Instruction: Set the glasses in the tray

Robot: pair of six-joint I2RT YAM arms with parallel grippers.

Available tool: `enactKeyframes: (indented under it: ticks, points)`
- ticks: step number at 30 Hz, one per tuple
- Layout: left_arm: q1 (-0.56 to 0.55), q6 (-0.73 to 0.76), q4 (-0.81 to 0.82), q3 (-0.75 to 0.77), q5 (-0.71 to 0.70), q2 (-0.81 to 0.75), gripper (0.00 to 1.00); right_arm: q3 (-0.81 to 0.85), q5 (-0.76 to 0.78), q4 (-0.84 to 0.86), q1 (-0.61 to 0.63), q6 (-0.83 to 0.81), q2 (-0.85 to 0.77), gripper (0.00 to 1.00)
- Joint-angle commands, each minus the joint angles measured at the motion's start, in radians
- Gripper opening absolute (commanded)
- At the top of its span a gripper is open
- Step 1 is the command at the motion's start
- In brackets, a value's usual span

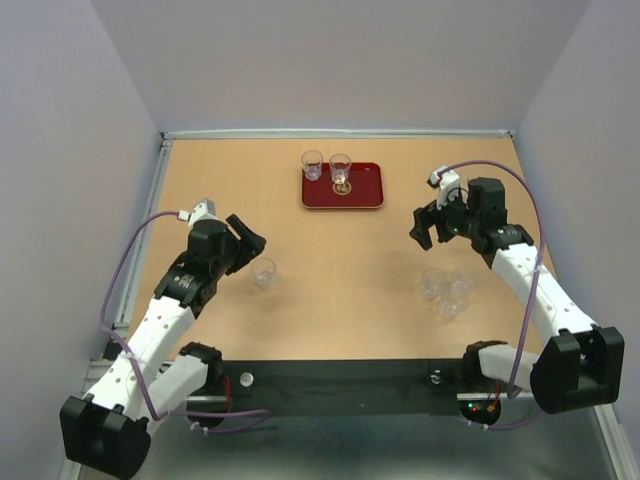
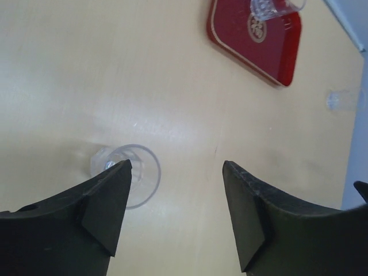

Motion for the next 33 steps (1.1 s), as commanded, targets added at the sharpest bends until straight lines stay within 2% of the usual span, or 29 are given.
enactKeyframes:
  ticks: [1, 6, 11, 18, 23, 26, 30, 31, 33]
  points:
    - [0.000, -0.083, -0.055, -0.019, -0.027, 0.016, 0.66, -0.004, -0.090, 0.048, -0.003, 0.012, -0.038, 0.91]
    - [-0.008, -0.159, -0.073, -0.064, -0.064, 0.018, 0.58, -0.005, -0.074, 0.048, -0.004, 0.012, -0.018, 0.91]
    - [-0.012, -0.212, -0.094, -0.098, -0.119, 0.029, 0.58, -0.007, -0.058, 0.048, -0.004, 0.009, -0.020, 0.91]
    - [-0.023, -0.253, -0.064, -0.124, -0.121, 0.084, 0.57, -0.004, -0.044, 0.048, -0.004, 0.007, -0.017, 0.91]
    - [-0.028, -0.268, -0.018, -0.136, -0.121, 0.147, 0.53, -0.004, -0.038, 0.048, -0.006, 0.006, -0.018, 0.91]
    - [-0.029, -0.267, 0.001, -0.136, -0.122, 0.165, 0.47, -0.004, -0.035, 0.050, -0.006, 0.004, -0.020, 0.91]
    - [-0.031, -0.261, 0.027, -0.148, -0.118, 0.170, 0.22, -0.004, -0.036, 0.048, -0.006, 0.006, -0.023, 0.91]
    - [-0.031, -0.255, 0.034, -0.153, -0.118, 0.171, 0.12, -0.004, -0.038, 0.048, -0.006, 0.004, -0.024, 0.91]
    - [-0.031, -0.247, 0.041, -0.151, -0.116, 0.174, 0.05, -0.002, -0.035, 0.048, -0.006, 0.004, -0.027, 0.91]
